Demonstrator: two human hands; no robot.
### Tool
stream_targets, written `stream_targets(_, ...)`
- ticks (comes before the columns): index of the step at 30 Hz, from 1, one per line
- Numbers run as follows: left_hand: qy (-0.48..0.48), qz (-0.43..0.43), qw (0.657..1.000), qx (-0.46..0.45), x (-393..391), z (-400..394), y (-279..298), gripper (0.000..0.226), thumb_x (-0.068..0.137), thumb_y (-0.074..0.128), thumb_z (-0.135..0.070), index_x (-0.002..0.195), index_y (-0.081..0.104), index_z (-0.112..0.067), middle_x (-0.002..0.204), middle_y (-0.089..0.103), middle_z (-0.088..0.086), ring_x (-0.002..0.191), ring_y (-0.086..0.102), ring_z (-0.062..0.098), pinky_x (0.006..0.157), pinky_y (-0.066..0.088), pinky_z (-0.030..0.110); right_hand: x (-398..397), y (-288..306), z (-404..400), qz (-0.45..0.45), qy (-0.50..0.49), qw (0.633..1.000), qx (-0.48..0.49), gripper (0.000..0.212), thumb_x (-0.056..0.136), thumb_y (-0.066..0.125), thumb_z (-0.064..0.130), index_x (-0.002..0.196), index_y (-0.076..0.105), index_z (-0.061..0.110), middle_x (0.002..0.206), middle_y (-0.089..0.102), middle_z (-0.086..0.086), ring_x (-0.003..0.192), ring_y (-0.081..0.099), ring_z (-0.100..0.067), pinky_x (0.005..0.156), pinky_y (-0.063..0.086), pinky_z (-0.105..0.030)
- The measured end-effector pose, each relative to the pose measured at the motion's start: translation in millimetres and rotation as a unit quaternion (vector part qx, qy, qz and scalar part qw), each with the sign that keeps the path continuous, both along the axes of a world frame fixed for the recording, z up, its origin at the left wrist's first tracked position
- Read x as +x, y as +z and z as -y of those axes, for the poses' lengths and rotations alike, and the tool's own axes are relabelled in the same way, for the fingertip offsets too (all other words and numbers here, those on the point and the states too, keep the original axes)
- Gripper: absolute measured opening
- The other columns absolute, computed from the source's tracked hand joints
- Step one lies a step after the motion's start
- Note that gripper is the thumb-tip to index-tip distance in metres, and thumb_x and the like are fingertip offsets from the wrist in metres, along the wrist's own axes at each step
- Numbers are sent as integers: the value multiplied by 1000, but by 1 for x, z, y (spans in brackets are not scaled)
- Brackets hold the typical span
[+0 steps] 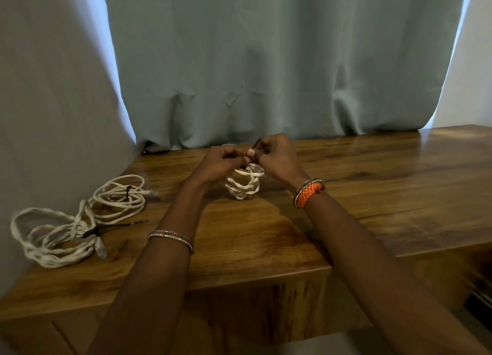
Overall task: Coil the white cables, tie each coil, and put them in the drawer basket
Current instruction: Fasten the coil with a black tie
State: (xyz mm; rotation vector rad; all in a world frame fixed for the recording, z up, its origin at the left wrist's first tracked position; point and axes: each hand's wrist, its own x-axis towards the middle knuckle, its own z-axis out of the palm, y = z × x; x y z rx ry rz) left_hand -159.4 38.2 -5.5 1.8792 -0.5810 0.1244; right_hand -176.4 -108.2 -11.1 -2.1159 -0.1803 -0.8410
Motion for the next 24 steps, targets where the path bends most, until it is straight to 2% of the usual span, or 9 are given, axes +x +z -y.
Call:
stream_targets(2, 2, -12, 1000, -13, -1, 0, 1, 11, 84, 64, -3, 91, 69, -10, 78, 66, -1, 61, 61, -1, 62, 49, 11, 0, 0, 0, -1, 7, 1000, -15, 11, 82, 70, 16, 80, 72, 6, 73, 70, -10, 71, 66, -21, 63, 55, -37)
stream_targets(5, 11, -28, 999, -27, -2, 2, 1, 14, 84, 62, -4, 79, 67, -16, 75, 66, 2, 63, 61, 6, 62, 49, 16, 0, 0, -1, -4, 25, 1000, -7, 13, 84, 67, 14, 78, 66, 3, 73, 67, -11, 69, 62, -22, 61, 49, -33)
stream_targets(8, 24, -55, 997, -54, -2, 6, 2, 13, 85, 62, -10, 74, 65, -15, 68, 64, 1, 57, 58, 7, 56, 46, 18, -4, 1, -4, 10, 44, 999, 10, 14, 85, 64, 10, 72, 59, 6, 66, 59, -5, 62, 52, -12, 55, 40, -23)
stream_targets(11, 40, -85, 992, -88, -4, 10, 3, 14, 84, 66, -22, 75, 64, -12, 65, 63, 2, 53, 57, 9, 54, 44, 20, -8, 2, -9, 36, 26, 999, -25, 14, 86, 62, 8, 72, 57, 8, 65, 55, -1, 61, 50, -10, 51, 36, -16)
stream_targets(14, 50, -111, 988, -92, -6, 13, 5, 15, 83, 67, -26, 79, 62, -13, 66, 63, 1, 54, 56, 11, 52, 43, 19, -11, 0, -12, 54, -9, 997, -62, 16, 85, 60, 6, 71, 53, 11, 61, 51, 1, 57, 47, -8, 48, 33, -17)
stream_targets(16, 55, -116, 988, -82, -8, 14, 5, 17, 83, 67, -28, 76, 58, -15, 63, 60, 0, 46, 55, 7, 46, 41, 15, -12, -1, -12, 61, -20, 995, -77, 19, 83, 59, 5, 69, 50, 13, 60, 50, 1, 56, 48, -12, 48, 32, -21)
stream_targets(18, 52, -124, 987, -83, -9, 16, 5, 18, 84, 66, -27, 75, 57, -14, 63, 59, 2, 45, 54, 8, 45, 41, 15, -14, 0, -13, 64, -31, 994, -82, 20, 81, 59, 4, 68, 48, 15, 60, 50, 0, 58, 50, -17, 49, 32, -23)
stream_targets(21, 47, -133, 985, -101, -11, 21, 7, 19, 83, 67, -25, 73, 57, -12, 66, 59, 6, 53, 54, 15, 51, 42, 21, -17, 2, -13, 67, -43, 994, -69, 22, 80, 58, 3, 67, 46, 15, 57, 47, 3, 56, 47, -13, 48, 29, -22)
stream_targets(24, 55, -137, 983, -112, -12, 26, 8, 26, 81, 69, -28, 67, 52, -16, 62, 56, 3, 46, 52, 11, 44, 39, 16, -17, 3, -11, 81, -59, 994, -40, 21, 78, 59, 3, 66, 47, 14, 57, 47, 4, 56, 47, -13, 47, 30, -23)
